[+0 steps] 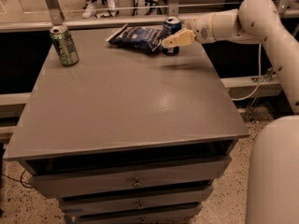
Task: Move pepsi can near blue chip bag
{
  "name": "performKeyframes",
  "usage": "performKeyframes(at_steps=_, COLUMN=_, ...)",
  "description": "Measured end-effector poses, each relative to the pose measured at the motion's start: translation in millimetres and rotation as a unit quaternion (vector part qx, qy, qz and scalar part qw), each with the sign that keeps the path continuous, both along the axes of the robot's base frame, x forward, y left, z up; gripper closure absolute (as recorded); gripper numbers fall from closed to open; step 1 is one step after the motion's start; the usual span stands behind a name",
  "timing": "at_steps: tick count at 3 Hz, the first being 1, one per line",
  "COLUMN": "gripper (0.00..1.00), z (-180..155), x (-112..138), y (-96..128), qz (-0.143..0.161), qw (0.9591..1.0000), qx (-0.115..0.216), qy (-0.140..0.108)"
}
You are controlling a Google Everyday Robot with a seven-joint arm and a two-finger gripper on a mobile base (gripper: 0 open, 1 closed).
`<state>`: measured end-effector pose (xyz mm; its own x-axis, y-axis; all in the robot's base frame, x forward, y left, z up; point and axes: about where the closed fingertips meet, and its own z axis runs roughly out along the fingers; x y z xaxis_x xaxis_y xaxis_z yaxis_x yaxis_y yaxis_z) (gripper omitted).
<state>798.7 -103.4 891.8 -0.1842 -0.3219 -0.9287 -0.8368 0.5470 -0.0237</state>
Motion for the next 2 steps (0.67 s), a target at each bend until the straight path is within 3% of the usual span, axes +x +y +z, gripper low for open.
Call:
performKeyframes(at_steps=1, gripper=0.0, z=26, x=-30, y=-45, qz=-0.013, qw=0.9995, qx=0.026, qy=-0.013)
performKeyframes(at_steps=2, gripper=0.0, z=65, x=-75, y=-120, qz=-0.07, qw=0.9953, qx=0.045, qy=-0.049)
